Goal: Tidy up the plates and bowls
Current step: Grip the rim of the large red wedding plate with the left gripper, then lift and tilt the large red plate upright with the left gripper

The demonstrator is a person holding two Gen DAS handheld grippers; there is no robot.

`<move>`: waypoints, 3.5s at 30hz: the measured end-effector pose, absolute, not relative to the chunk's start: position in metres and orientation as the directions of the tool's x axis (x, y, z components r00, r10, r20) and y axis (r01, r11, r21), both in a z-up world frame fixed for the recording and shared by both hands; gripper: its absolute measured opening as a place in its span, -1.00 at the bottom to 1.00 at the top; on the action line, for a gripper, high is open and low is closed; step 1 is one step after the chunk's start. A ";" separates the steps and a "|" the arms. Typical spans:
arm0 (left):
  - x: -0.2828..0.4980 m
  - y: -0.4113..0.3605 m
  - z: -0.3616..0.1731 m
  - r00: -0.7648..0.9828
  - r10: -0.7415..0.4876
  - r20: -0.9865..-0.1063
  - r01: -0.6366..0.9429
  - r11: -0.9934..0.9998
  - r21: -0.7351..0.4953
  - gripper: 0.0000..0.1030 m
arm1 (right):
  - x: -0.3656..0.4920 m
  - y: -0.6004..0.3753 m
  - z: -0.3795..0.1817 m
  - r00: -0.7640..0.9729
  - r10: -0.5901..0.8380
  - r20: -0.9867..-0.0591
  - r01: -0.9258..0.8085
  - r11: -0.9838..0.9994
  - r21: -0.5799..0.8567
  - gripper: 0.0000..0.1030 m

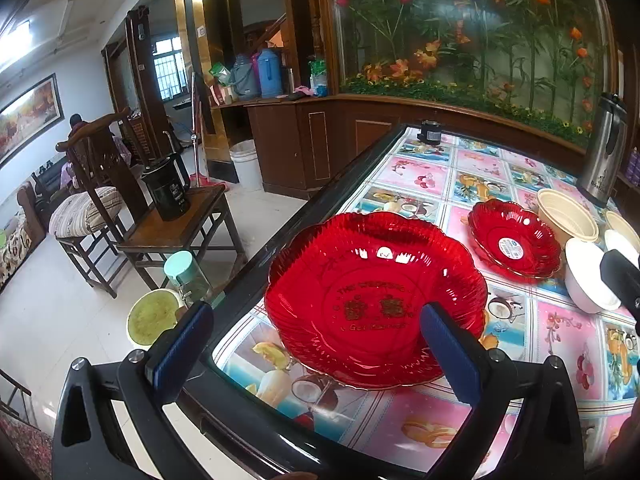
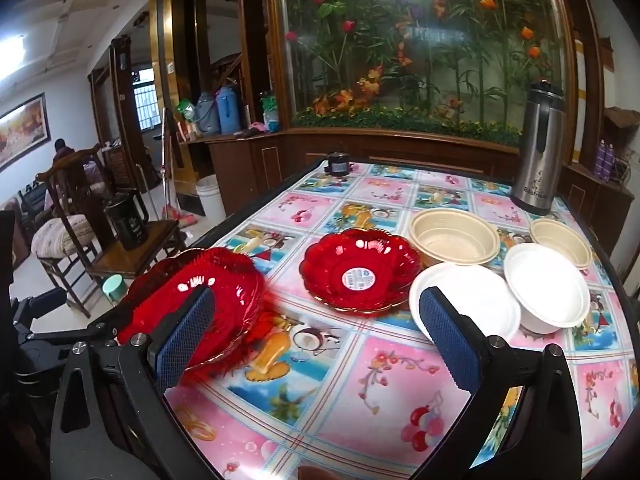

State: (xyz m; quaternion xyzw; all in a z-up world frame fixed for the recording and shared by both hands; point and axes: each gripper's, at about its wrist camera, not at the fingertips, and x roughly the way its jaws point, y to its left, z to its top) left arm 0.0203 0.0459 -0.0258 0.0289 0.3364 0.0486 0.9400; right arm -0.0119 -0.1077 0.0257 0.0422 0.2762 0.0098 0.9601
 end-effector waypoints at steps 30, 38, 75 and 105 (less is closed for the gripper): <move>0.022 0.079 -0.053 0.699 0.109 -0.707 -0.122 0.992 0.032 0.99 | -0.010 -0.102 0.011 0.824 0.124 -0.553 -0.039 0.986 0.163 1.00; 0.019 0.093 -0.063 0.644 0.086 -0.760 -0.130 0.992 0.002 0.95 | -0.015 -0.108 0.007 0.808 0.176 -0.562 -0.059 0.974 0.219 1.00; 0.107 0.152 -0.055 0.465 0.012 -0.885 -0.204 0.974 -0.094 0.96 | 0.108 -0.092 -0.045 0.478 0.381 -0.792 0.048 0.889 0.456 0.95; 0.113 0.137 -0.074 0.408 -0.109 -0.906 -0.200 0.958 -0.206 0.43 | 0.120 -0.084 -0.079 0.389 0.457 -0.800 0.130 0.833 0.538 0.63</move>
